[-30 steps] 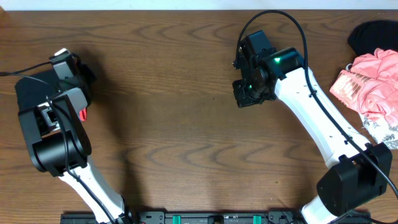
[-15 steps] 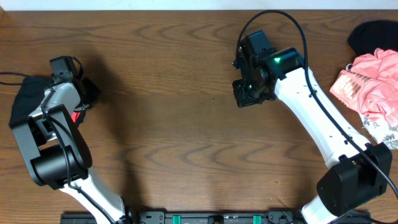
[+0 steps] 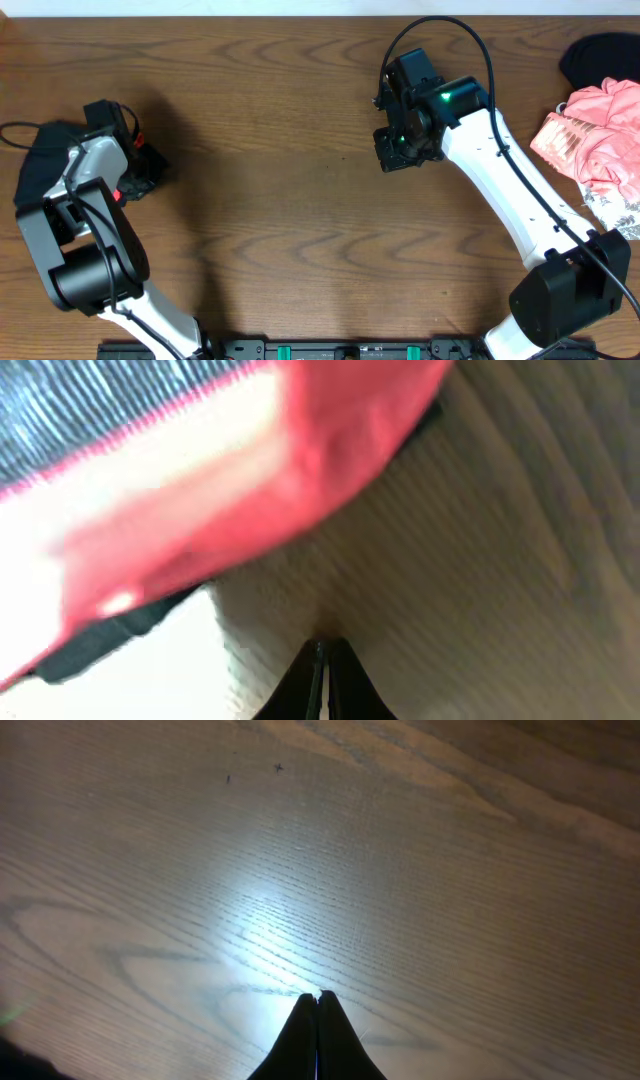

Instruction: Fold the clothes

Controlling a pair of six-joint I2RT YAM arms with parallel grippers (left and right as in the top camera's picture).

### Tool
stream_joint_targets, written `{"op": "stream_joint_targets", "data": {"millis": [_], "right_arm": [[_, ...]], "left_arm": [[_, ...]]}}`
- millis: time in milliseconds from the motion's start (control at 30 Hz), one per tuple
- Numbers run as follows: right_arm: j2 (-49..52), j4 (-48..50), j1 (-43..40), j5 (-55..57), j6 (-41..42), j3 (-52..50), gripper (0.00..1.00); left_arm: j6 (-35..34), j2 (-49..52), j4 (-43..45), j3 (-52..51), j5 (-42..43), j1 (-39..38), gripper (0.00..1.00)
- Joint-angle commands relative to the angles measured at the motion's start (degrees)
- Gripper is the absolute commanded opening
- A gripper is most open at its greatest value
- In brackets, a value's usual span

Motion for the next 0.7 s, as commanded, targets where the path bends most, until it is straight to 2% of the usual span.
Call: {"op": "stream_joint_targets", "data": {"millis": [0,67,233,400,667], "right_arm": [[0.39,0.35,-0.46,-0.22,-0.61,-0.15,0.01],[0.39,0.46,-0.46,-0.24,-0.61,-0.15,0.01],[0.39,0.46,-0.46,-0.26,-0.57,-0.15,0.01],[0.39,0.22,-0.46,-0.28,0.07,-0.15,0.01],[0.39,-0.66,-0.46,-0.50,0.07,-0.15,0.01]], "left_arm": [[3.72,-4.72,3.50,-2.60,4.20,0.02,0.06],[4.46,-9.05,8.28,-2.60,3.93,0.04,0.06],[4.46,-13.38,21.84,-2.60,-4.55,0.04,0.06],[4.48,-10.08,29.59,-2.60,-10.16,0.09,0.06],[4.50,0.57,39.06,-2.60,-10.27,0.09,0.06]]}}
